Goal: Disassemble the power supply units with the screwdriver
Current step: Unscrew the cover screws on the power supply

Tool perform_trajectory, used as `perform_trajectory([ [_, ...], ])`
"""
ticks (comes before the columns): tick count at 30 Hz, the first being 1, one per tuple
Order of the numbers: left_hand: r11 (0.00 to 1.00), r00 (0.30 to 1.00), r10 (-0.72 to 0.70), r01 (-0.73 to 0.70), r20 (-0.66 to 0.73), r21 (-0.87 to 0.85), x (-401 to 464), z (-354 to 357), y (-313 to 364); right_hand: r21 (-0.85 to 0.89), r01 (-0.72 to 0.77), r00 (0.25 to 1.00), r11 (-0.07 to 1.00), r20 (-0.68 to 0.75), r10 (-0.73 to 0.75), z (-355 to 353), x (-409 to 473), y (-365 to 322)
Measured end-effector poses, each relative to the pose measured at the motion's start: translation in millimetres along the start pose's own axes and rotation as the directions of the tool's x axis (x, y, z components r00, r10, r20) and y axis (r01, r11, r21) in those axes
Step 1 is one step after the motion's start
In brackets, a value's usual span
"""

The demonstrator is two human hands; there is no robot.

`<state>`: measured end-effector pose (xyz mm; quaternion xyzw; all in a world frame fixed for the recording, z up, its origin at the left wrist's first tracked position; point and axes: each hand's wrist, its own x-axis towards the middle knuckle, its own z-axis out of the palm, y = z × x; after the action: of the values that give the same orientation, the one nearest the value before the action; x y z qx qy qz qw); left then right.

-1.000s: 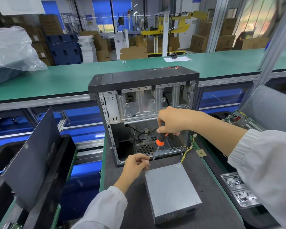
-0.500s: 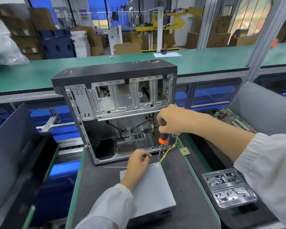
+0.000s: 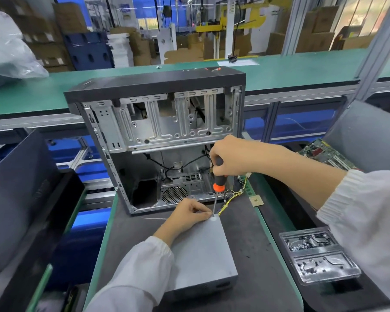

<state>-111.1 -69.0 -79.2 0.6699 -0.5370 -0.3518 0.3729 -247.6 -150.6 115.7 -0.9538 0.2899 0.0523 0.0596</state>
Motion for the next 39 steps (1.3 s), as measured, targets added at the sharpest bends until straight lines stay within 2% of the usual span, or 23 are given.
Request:
perform_trajectory([
  [17, 1.0, 1.0, -0.007, 0.007, -0.001, -0.026, -2, 2, 2, -0.069, 0.0, 1.0, 0.998, -0.011, -0.001, 3, -3, 2],
  [22, 0.999, 1.0, -0.016, 0.016, -0.004, -0.032, -2, 4, 1, -0.177, 0.026, 0.998, 0.984, -0.059, -0.037, 6, 0, -7],
  [27, 0.998, 0.999, -0.032, 0.03, -0.029, -0.058, -2, 6, 3, -0.325, -0.043, 0.993, 0.945, -0.12, 0.004, 5, 4, -17],
  [32, 0.997, 0.999, -0.037, 0.035, -0.028, -0.07, -2, 7, 2, -0.339, -0.088, 0.99, 0.937, -0.133, 0.045, 4, 8, -15],
  [35, 0.997, 1.0, -0.009, 0.009, -0.002, -0.075, -4, 5, 1, -0.337, -0.041, 0.995, 0.941, -0.1, 0.008, 4, 8, -10],
  [39, 0.994, 0.999, 0.038, -0.037, 0.003, -0.104, -8, 3, 2, -0.25, 0.111, 0.993, 0.962, 0.061, -0.099, 0, 4, 3],
])
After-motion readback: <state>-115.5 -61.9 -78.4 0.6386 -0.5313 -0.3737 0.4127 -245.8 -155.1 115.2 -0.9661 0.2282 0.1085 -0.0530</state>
